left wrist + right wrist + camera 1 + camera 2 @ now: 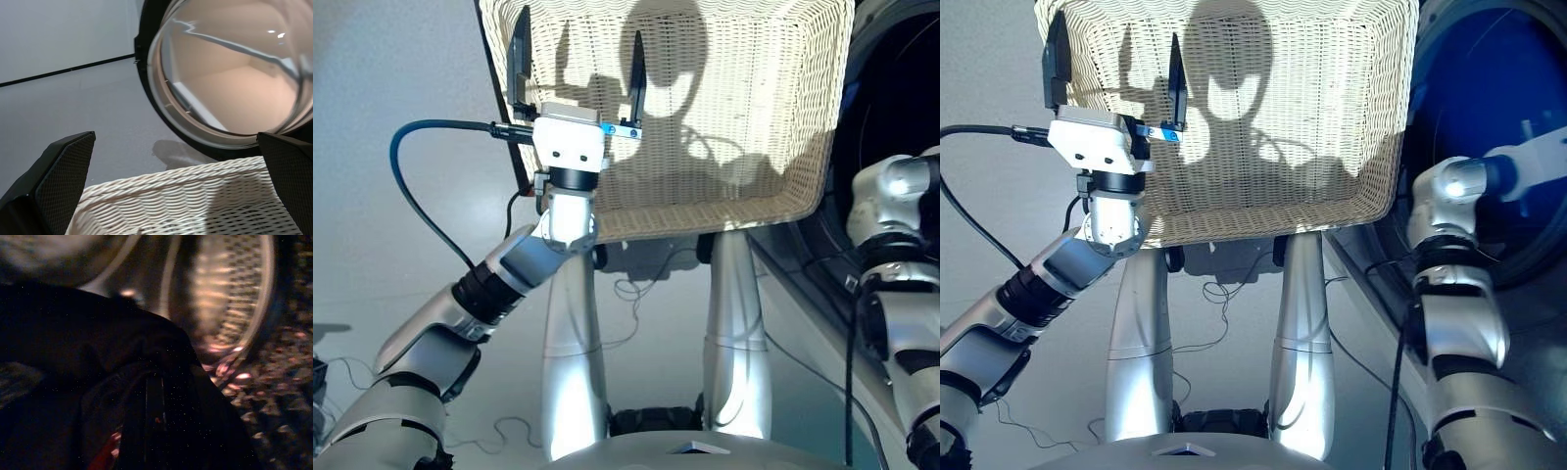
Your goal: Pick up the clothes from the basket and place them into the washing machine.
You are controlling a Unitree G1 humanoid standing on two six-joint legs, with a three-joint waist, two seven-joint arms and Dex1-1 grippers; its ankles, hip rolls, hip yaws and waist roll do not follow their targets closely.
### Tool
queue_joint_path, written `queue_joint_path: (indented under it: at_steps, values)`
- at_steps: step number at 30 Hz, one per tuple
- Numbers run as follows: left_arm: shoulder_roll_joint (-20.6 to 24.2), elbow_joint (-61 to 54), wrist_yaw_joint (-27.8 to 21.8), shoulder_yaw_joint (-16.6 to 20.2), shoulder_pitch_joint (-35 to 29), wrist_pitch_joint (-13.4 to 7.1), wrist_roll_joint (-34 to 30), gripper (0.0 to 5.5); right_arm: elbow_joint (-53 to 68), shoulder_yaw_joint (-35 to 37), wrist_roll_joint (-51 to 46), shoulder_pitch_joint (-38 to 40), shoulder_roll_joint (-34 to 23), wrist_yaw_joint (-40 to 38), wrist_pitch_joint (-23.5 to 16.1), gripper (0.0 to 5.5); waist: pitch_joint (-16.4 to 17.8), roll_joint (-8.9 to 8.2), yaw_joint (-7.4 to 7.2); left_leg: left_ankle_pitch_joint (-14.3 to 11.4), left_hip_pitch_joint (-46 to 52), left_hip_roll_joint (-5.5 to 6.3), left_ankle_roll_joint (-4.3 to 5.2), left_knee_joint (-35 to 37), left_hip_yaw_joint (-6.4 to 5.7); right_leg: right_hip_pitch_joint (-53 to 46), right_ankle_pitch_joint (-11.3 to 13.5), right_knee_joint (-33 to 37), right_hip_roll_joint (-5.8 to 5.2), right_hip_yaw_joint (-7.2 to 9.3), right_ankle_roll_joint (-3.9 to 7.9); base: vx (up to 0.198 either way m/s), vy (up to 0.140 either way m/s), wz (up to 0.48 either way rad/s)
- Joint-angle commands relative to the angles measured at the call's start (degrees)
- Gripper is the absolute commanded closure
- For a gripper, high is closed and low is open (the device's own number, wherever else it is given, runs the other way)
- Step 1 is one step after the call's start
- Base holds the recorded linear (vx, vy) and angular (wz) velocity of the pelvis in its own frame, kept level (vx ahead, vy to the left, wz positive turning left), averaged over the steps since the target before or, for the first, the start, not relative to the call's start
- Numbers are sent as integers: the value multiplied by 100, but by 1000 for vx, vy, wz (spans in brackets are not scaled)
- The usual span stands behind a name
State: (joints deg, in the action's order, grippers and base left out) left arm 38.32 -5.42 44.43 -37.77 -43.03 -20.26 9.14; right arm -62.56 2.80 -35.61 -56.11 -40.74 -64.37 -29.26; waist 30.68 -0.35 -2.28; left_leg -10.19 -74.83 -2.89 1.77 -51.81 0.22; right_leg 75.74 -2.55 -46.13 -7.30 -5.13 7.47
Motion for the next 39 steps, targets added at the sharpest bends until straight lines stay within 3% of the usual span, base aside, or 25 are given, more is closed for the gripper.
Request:
queue_joint_path:
  at_steps: [1, 9, 10, 11, 12, 17, 22, 25, 31, 32, 33, 39]
  values:
    - [-29, -979, -156, 176, 251, -510, 170, 0, -249, 64, -675, 41, -703, 286, -68, 550, -89, 354, 50, 386, 213, 54, 68, 587, 139, -127, -198, -192, 248, 138, -220, 0, 0, 0]
    - [24, -1027, -416, 259, 260, -403, 387, 0, -656, -266, -1298, -152, -988, 1096, 104, 550, -89, 351, 45, 387, 205, 44, 78, 585, 155, -114, -188, -187, 212, 141, -217, 0, 0, 0]
    - [24, -1023, -451, 267, 264, -381, 394, 0, -695, -275, -1380, -165, -1000, 1188, 107, 457, -89, 344, 43, 385, 215, 39, 78, 592, 162, -114, -189, -190, 209, 145, -219, 0, 0, 0]
    - [22, -1024, -452, 270, 264, -380, 395, 0, -714, -284, -1399, -177, -1008, 1211, 104, 403, -89, 344, 42, 385, 216, 39, 78, 594, 164, -113, -190, -190, 209, 143, -219, 0, 0, 0]
    - [18, -1023, -512, 271, 265, -351, 406, 0, -709, -325, -1493, -170, -976, 1380, 116, 0, -89, 338, 43, 386, 219, 35, 78, 603, 176, -123, -192, -185, 208, 147, -214, 0, 0, 0]
    - [-33, -1027, -630, 311, 289, -354, 461, 0, -688, -442, -1556, -1, -852, 1794, 141, 0, -89, 334, 36, 403, 246, 37, 75, 649, 185, -154, -186, -144, 205, 141, -226, 0, 0, 0]
    - [-173, -1021, -716, 389, 281, -289, 472, 0, -12, -690, -1199, 522, -286, 2014, 21, 0, -89, 290, -3, 429, 283, 41, 60, 715, 209, -168, -169, -72, 229, 111, -246, 0, 0, 0]
    - [-438, -736, -714, 452, 153, -100, 261, 0, 1491, -1129, -625, 1374, 488, 2345, -176, 0, -89, 187, -115, 473, 295, 20, 49, 817, 236, -157, -137, 15, 280, 86, -259, 0, 0, 0]
    - [-679, -224, -749, 367, 66, 5, -18, 0, 2785, -1871, 203, 2322, 1058, 2994, -69, 0, -89, 95, -203, 535, 311, 21, 27, 907, 263, -166, -79, 112, 317, 50, -260, 0, 0, 0]
    - [-654, -185, -770, 370, 83, 8, -36, 0, 2983, -2055, 335, 2416, 1092, 3152, -41, 0, -89, 91, -207, 547, 312, 18, 25, 926, 271, -165, -71, 129, 317, 45, -259, 83, -2, -34]
    - [-667, -135, -788, 370, 210, -13, -56, 0, 3151, -2271, 529, 2581, 1095, 3311, 7, 0, -89, 87, -203, 348, 458, 27, 58, 848, 237, -310, -263, 44, 325, 35, -237, 87, 0, -35]
    - [-435, -101, -981, 312, 544, -61, -373, 0, 4157, -3553, 1989, 2658, 505, 4127, 276, 0, -89, 43, -207, 376, 522, 3, 59, 896, 224, -363, -242, 75, 331, 46, -217, 1, -1, -14]
